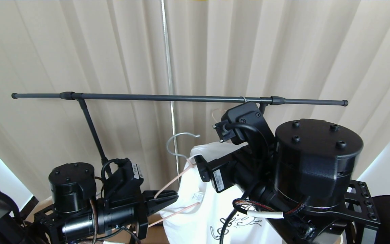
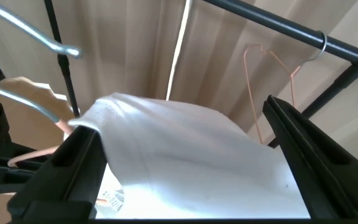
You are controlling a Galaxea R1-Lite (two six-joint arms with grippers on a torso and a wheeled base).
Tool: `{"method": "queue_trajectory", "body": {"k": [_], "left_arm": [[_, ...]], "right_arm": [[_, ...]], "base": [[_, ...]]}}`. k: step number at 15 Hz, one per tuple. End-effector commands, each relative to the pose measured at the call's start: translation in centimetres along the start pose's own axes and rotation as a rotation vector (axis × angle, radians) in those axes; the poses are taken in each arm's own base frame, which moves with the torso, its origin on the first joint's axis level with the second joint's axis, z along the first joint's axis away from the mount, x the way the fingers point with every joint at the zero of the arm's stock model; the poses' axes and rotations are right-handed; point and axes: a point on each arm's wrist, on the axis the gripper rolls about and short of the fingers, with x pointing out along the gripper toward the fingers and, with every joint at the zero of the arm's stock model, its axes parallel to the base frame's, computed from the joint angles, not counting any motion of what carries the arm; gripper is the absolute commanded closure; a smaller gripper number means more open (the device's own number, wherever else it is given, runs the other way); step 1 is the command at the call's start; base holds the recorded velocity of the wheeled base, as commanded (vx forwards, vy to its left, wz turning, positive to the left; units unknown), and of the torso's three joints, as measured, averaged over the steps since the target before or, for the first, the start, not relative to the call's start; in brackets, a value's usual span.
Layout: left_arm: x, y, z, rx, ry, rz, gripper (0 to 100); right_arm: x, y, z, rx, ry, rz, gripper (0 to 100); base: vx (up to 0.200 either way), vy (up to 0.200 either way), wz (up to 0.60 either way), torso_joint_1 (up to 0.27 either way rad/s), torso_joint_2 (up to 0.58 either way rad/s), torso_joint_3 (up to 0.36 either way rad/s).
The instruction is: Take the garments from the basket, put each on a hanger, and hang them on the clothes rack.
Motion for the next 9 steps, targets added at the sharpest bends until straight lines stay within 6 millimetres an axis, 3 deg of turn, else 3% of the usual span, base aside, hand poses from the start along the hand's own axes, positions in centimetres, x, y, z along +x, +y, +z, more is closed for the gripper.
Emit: {"method": "queue_trajectory", "body": {"k": [1,5,9], "left_arm": [[0.2,0.3,0.0,-0.027,0.001,0.017,100],[1.5,1.4,-0.2,-0.050,0.004,0.073,100],[1.3,2.0,0.5,-0.043,-0.095,0.113,100]], "right_arm": [[-0.1,-0.1,0.2,0.010,-0.015,0.001,0],[-0.2,-0.1,0.4,0.017,-0.031,0.000,0],[-0.2,-0.1,0.3,0.015,-0.029,0.000,0]], "base": [[0.000,0.000,0.00,0.000,0.00,0.000],[0.000,0.000,0.00,0.000,0.00,0.000],[0.000,0.000,0.00,0.000,0.00,0.000]]}}
